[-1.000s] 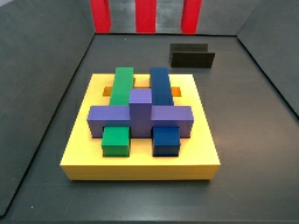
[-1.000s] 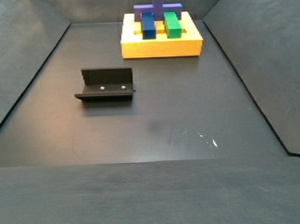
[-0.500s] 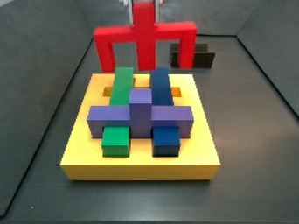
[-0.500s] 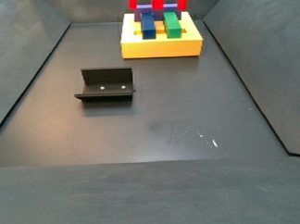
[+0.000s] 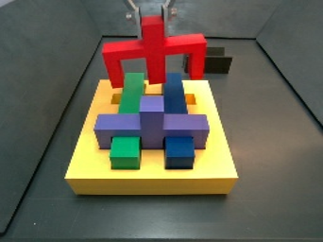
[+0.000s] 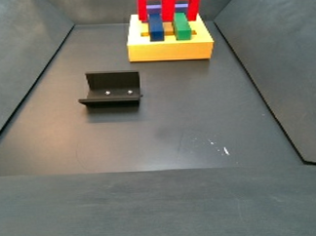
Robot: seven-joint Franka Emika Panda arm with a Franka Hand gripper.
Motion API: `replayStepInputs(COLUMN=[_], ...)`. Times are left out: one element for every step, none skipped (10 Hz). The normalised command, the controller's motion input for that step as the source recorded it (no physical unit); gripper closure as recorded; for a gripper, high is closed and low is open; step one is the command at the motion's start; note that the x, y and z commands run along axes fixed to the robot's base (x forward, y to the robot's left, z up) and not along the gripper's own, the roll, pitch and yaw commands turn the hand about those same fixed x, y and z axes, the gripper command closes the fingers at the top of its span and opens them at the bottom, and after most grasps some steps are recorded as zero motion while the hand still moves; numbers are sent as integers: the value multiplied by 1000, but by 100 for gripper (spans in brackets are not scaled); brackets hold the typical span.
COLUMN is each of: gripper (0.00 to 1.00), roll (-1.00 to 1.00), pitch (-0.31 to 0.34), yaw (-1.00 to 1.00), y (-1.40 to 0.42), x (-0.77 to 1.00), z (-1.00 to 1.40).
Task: Pick up the red object. Move up. Move to above the board. Insert the red object.
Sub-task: Insert the red object.
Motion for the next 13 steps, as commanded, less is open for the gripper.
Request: replayStepInputs(gripper=[100,100,100,100,100,100,100,100,100,100,100,100,100], roll=[166,43,16,87,90,40,29,1,6,0,0,-19,0], pitch=[0,0,0,0,0,19,40,70,74,6,0,0,0], yaw=[-37,-74,-51,-9,0,0,-26,-97,-60,-40,-17,0,0], y=[0,-29,-120,-171,-194,-106,0,9,0,0,0,0,0], x=[0,0,0,0,77,131,223,143,83,0,0,0,17], z=[-254,-189,-129,-189,-140,-9,-17,0,3,0,-43,-197,-257])
